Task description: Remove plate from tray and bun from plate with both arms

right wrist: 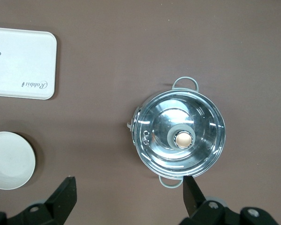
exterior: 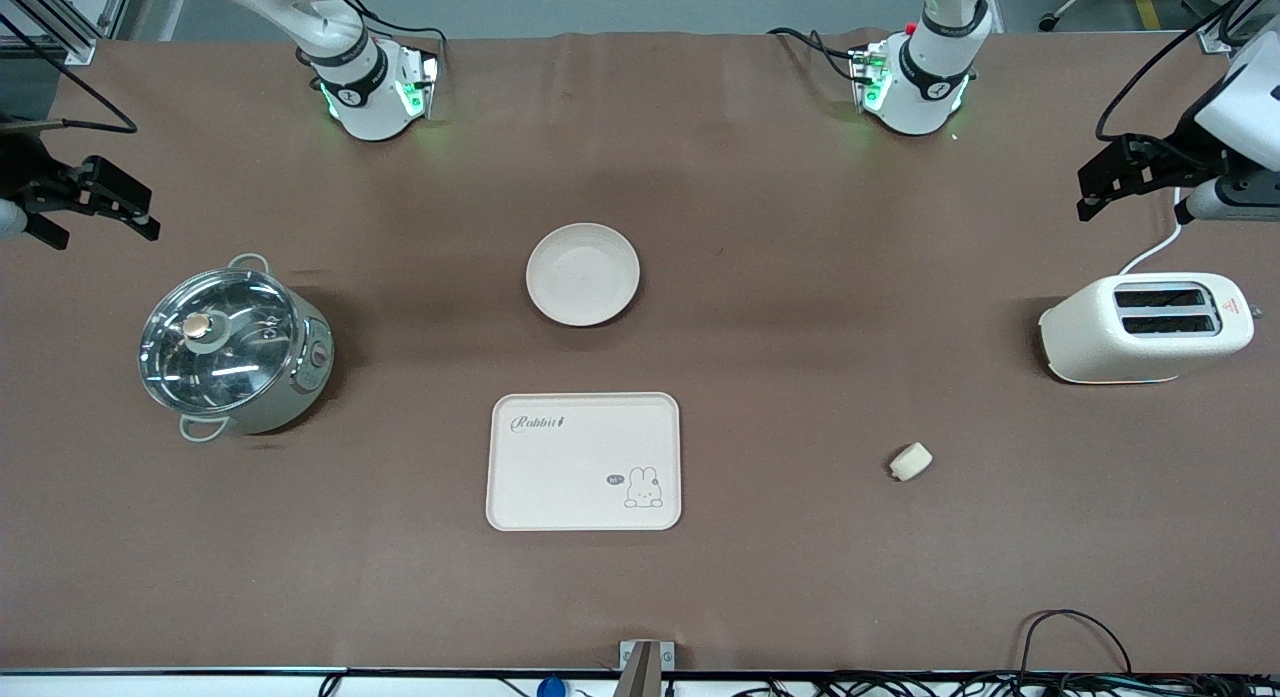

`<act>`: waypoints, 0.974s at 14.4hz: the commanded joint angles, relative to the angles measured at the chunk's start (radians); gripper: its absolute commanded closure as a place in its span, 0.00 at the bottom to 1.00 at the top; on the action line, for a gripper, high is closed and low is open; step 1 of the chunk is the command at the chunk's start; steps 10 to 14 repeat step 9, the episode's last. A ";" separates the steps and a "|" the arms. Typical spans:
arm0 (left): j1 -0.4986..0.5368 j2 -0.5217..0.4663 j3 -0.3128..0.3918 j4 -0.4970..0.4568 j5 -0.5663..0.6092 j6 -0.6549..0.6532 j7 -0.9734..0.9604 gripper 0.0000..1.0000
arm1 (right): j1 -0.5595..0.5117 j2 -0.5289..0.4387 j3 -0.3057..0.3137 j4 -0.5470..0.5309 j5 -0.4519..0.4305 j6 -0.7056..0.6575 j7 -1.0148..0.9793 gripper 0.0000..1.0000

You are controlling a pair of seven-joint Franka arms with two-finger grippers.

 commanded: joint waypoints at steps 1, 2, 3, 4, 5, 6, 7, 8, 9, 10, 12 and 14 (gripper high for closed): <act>0.000 -0.027 0.006 -0.031 -0.004 -0.002 0.020 0.00 | 0.004 -0.011 0.002 -0.006 -0.016 0.008 0.016 0.00; 0.001 -0.025 0.006 -0.023 -0.004 -0.004 0.023 0.00 | 0.006 -0.011 0.002 -0.006 -0.016 0.006 0.016 0.00; 0.004 -0.022 0.007 -0.015 -0.004 -0.005 0.036 0.00 | 0.007 -0.011 0.002 -0.008 -0.016 0.003 0.016 0.00; 0.004 -0.021 0.010 -0.014 -0.002 -0.005 0.046 0.00 | 0.007 -0.011 0.002 -0.008 -0.016 0.003 0.016 0.00; 0.004 -0.016 0.012 -0.006 -0.004 -0.007 0.050 0.00 | 0.007 -0.011 0.002 -0.008 -0.016 0.005 0.016 0.00; 0.006 -0.012 0.012 -0.008 -0.010 -0.016 0.050 0.00 | 0.007 -0.011 0.003 -0.006 -0.016 0.009 0.016 0.00; 0.004 -0.004 0.010 0.000 -0.002 -0.016 0.047 0.00 | 0.007 -0.011 0.002 -0.006 -0.014 0.009 0.016 0.00; 0.001 0.014 0.010 0.026 -0.005 -0.019 0.045 0.00 | 0.007 -0.011 0.002 -0.006 -0.016 0.008 0.016 0.00; 0.004 0.018 0.007 0.035 -0.008 -0.031 0.043 0.00 | 0.007 -0.011 0.002 -0.006 -0.016 0.008 0.016 0.00; 0.004 0.018 0.007 0.035 -0.008 -0.031 0.043 0.00 | 0.007 -0.011 0.002 -0.006 -0.016 0.008 0.016 0.00; 0.004 0.018 0.007 0.035 -0.008 -0.031 0.043 0.00 | 0.007 -0.011 0.002 -0.006 -0.016 0.008 0.016 0.00; 0.004 0.018 0.007 0.035 -0.008 -0.031 0.043 0.00 | 0.007 -0.011 0.002 -0.006 -0.016 0.008 0.016 0.00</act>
